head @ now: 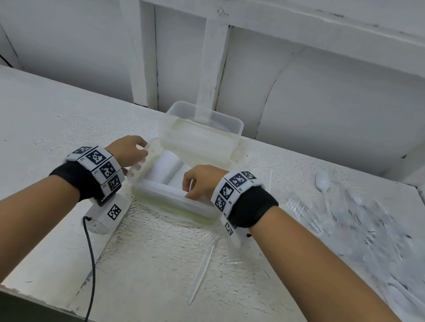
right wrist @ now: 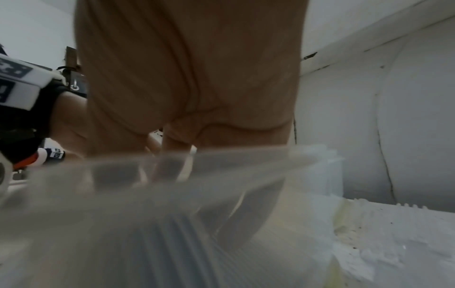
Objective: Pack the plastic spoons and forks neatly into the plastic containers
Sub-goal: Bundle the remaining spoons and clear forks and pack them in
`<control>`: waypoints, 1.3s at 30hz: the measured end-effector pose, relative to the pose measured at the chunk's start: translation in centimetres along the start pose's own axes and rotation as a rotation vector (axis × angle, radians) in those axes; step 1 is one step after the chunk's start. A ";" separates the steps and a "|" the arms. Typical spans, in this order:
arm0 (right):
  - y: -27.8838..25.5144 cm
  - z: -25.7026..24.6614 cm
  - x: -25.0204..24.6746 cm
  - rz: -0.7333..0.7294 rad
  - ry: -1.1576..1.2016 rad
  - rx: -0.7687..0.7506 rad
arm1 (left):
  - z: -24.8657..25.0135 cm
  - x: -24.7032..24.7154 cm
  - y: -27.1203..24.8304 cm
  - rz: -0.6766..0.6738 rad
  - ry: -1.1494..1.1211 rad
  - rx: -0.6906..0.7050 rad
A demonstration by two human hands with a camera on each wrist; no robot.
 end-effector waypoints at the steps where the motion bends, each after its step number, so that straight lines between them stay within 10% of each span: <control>1: 0.0 0.1 -0.2 -0.008 0.027 -0.002 | 0.0 0.0 0.0 0.002 0.002 0.004; 16: -2.3 1.0 -2.5 0.168 0.198 -0.056 | 0.7 -1.1 -0.2 0.121 0.258 0.028; 23: -9.9 4.5 -6.2 0.424 0.353 -0.106 | 8.4 -0.4 -5.2 0.328 0.178 0.355; 31: -18.7 14.9 -4.0 0.437 0.212 0.161 | 19.8 9.9 -12.5 0.094 0.213 0.810; 39: -21.8 20.9 0.9 0.256 -0.037 0.370 | 22.4 21.6 -13.3 -0.216 0.686 0.946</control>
Point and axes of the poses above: each hand's wrist, its own y-axis towards the middle knuckle, its own x-axis out of the palm, z = x × y, the point moved 7 cm from there along y, towards the middle knuckle, and after that the axes turned 14 degrees about y, right-handed, at the moved point
